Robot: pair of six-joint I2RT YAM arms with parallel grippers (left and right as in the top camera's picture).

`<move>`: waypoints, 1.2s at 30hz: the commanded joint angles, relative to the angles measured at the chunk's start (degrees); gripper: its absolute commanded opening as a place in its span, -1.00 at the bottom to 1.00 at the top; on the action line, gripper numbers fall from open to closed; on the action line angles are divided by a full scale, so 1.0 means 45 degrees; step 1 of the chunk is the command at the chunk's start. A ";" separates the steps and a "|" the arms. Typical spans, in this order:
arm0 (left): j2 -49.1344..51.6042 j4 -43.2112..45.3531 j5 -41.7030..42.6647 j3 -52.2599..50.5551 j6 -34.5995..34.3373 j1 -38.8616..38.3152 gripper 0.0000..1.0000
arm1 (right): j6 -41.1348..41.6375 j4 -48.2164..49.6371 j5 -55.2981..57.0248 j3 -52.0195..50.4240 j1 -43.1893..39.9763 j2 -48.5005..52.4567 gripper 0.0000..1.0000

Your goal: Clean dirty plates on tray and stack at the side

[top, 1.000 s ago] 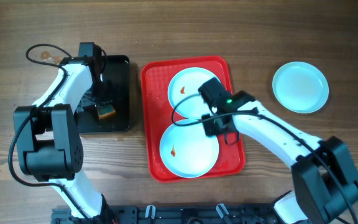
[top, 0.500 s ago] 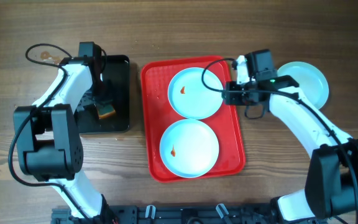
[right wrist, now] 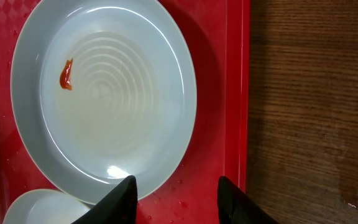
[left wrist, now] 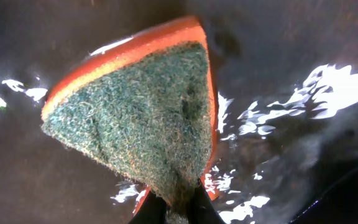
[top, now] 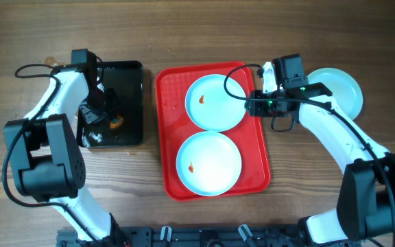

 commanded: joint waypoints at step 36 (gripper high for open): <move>-0.1472 0.1501 0.1710 -0.1564 0.0957 -0.0714 -0.08 | -0.0199 0.0019 -0.0267 0.0141 0.0019 -0.0117 -0.15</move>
